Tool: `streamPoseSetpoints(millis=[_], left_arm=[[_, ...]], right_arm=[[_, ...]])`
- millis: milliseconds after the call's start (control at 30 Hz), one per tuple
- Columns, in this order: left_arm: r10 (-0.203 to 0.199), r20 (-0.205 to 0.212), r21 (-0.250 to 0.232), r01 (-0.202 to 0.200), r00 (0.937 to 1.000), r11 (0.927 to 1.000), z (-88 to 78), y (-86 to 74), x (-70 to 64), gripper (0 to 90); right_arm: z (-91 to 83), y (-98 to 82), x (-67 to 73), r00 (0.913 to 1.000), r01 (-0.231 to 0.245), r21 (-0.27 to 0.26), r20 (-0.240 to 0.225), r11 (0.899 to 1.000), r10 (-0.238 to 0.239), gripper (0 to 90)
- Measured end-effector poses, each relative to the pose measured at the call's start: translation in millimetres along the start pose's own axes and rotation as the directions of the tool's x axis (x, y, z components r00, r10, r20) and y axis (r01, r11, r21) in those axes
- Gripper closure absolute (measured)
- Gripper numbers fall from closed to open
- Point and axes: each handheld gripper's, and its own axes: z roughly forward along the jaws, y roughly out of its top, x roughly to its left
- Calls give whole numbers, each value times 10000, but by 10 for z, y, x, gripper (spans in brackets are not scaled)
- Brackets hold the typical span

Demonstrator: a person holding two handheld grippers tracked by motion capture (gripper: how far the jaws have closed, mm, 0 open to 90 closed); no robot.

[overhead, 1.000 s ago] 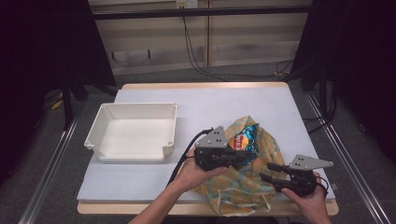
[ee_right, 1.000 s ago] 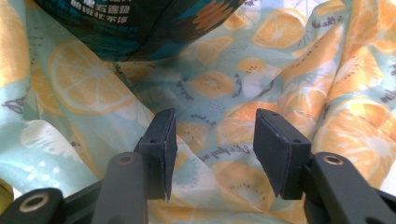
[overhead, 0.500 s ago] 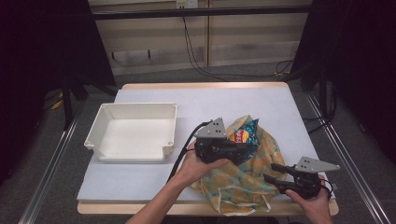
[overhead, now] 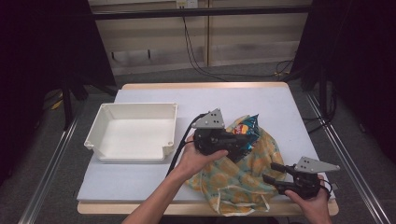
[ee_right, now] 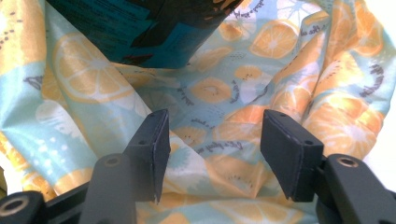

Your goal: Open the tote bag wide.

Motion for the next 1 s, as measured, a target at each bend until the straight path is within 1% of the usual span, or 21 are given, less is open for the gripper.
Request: streamPoseSetpoints(millis=[133,200,233,267,300,333,367,400,433,533,567,633,667,700,767,800,900,1000], left_arm=[[-16,7,-52,16,10000,10000,-7,50,44,898],[-88,92,-207,90,9999,9997,-1,76,66,898],[-71,25,-138,71,10000,9999,-4,87,71,898],[-105,58,-176,106,9999,9998,1,96,77,898],[-67,35,-27,67,10000,10000,-6,114,83,898],[-64,97,-164,66,9999,9998,4,121,84,898],[-28,37,-108,29,10000,9999,2,137,82,899],[-64,17,-159,65,10000,9999,5,147,80,898],[-4,51,-160,5,10000,9999,5,162,83,899],[-26,110,-175,28,9999,9998,9,198,94,900],[21,95,-147,-20,10000,9999,5,213,105,900],[-116,144,-201,118,9998,9997,-2,237,121,900],[-83,109,-138,85,9999,9999,-14,252,132,900],[-119,170,-279,124,9998,9995,-11,262,142,900],[-196,165,-314,201,9997,9993,-20,287,152,900],[-224,235,-368,232,9995,9991,-19,303,160,900],[-219,234,-327,227,9995,9992,-26,339,181,900],[-255,219,-447,265,9994,9986,-25,367,201,900]], right_arm=[[21,4,-6,10000,-39,11,-42,10000,39,412],[21,1,-7,9999,-89,39,-65,10000,89,409],[19,1,-11,9999,-84,31,-59,10000,84,409],[17,1,-14,10000,-74,7,-58,10000,74,407],[11,3,-13,9999,-111,-6,-21,9999,111,407],[8,5,-15,9999,-114,-34,-16,9999,114,406],[4,6,-16,9999,-120,-38,-38,9999,120,405],[2,7,-16,9999,-124,-48,-37,9999,124,404],[2,7,-15,9999,-127,-48,-45,9999,127,404],[9,8,-13,10000,-99,-48,-14,9999,98,401],[10,9,-11,9999,-113,-47,-30,9999,113,402],[8,13,-10,9999,-135,-64,-43,9999,135,401],[8,16,-11,9999,-135,-79,-40,9999,135,401],[7,18,-13,9999,-147,-102,-41,9998,147,400],[6,26,-19,9998,-188,-152,-41,9997,188,398],[6,30,-18,9998,-199,-168,-43,9997,198,397],[17,38,-17,9998,-204,-226,-94,9995,202,393],[25,30,-18,9997,-238,-209,-85,9995,236,387]])
